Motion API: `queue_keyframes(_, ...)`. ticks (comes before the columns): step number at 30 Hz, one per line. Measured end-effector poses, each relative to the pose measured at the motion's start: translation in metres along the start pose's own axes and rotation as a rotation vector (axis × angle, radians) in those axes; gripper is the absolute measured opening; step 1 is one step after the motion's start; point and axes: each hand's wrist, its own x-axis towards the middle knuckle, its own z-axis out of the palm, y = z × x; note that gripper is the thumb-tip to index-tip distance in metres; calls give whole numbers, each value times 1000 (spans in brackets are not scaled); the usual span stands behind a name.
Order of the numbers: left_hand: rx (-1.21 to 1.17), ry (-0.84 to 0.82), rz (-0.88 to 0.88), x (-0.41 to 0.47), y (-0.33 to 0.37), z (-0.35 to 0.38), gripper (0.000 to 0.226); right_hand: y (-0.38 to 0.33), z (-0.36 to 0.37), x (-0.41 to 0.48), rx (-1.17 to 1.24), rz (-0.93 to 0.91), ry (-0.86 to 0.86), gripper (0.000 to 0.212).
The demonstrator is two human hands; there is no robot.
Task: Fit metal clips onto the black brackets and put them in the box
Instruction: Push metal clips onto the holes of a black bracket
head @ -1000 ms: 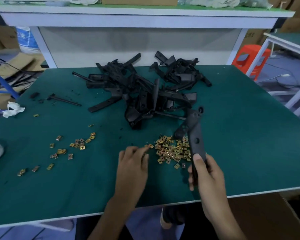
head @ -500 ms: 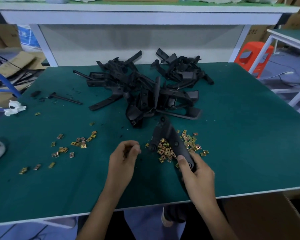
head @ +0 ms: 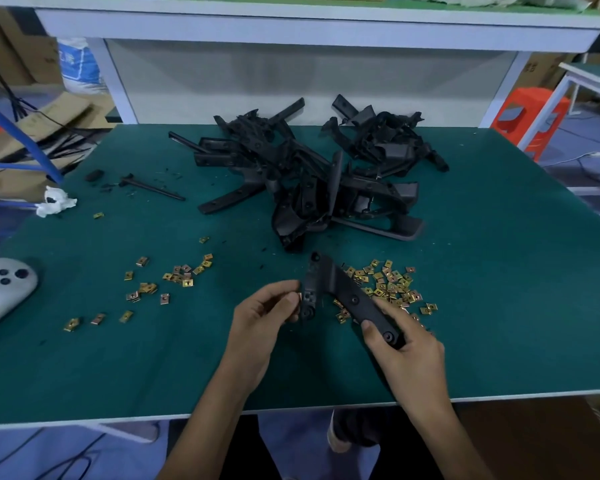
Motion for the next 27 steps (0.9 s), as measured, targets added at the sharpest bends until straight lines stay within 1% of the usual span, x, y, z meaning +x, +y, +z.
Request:
queue_keyframes(3, -19, -9, -10, -1, 2, 0, 23, 2, 1, 0, -4, 11, -12, 33)
queue_keyframes(9, -20, -33, -36, -1, 5, -3, 20, 0, 0, 0, -12, 23, -29, 34)
queue_keyframes(13, -23, -14, -41, -1, 7, -3, 20, 0, -1, -1, -18, 11, -52, 33)
queue_keyframes(18, -55, 42, -22, -2, 5, -1, 19, 2, -1, 0, -4, 6, -72, 38)
queue_keyframes(24, -2, 58, -12, -2, 4, 1, 17, 4, -1, -1, -55, -18, -70, 41)
queue_keyframes(27, -37, 86, -15, -1, 5, 3, 17, 2, -2, 0, -39, -41, -92, 40)
